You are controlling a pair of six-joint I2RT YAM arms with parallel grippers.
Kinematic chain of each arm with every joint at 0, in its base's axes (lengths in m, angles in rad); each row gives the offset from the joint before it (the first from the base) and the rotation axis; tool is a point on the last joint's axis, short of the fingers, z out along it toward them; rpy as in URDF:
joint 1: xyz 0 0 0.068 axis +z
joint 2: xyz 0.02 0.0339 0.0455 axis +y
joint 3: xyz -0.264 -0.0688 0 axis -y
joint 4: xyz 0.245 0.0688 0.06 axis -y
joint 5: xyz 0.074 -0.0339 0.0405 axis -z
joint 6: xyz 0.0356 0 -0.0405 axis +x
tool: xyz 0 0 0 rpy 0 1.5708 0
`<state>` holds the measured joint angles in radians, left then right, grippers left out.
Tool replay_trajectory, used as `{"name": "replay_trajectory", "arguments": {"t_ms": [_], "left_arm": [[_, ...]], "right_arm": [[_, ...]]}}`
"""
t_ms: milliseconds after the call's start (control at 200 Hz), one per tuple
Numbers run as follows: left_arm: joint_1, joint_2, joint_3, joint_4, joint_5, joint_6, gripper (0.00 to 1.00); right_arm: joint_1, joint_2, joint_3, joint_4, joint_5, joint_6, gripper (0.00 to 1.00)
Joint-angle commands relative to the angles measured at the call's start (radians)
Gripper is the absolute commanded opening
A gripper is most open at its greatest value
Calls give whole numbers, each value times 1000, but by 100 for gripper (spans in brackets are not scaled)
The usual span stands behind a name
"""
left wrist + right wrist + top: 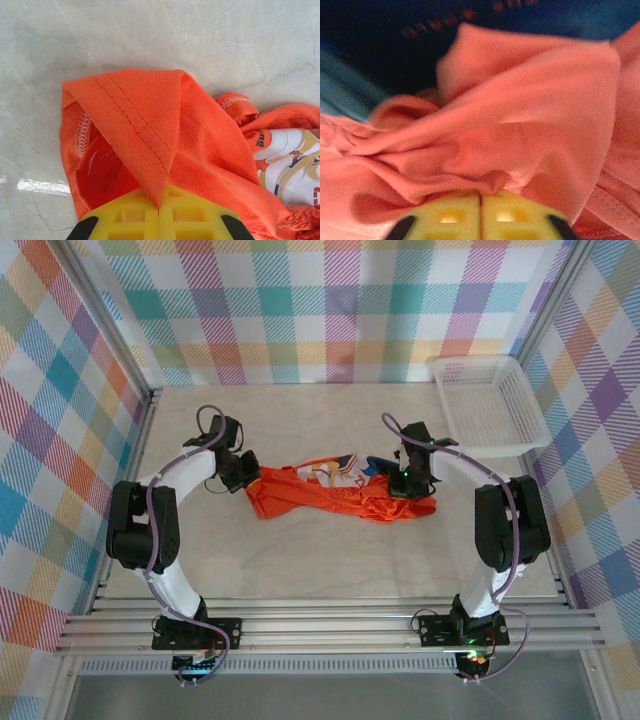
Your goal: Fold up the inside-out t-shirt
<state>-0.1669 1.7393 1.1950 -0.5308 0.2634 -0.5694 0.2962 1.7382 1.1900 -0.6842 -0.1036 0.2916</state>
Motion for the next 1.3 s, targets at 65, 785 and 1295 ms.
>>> {"name": "replay_trajectory", "arguments": {"t_ms": [65, 785, 1295], "left_arm": [[45, -112, 64, -112, -40, 40, 0], [270, -631, 609, -273, -179, 24, 0], [221, 109, 633, -41, -110, 3, 0]], "right_arm": [[5, -163, 172, -153, 64, -1, 0], [-23, -643, 728, -236, 49, 50, 0], [-82, 97, 842, -86, 148, -41, 15]]}}
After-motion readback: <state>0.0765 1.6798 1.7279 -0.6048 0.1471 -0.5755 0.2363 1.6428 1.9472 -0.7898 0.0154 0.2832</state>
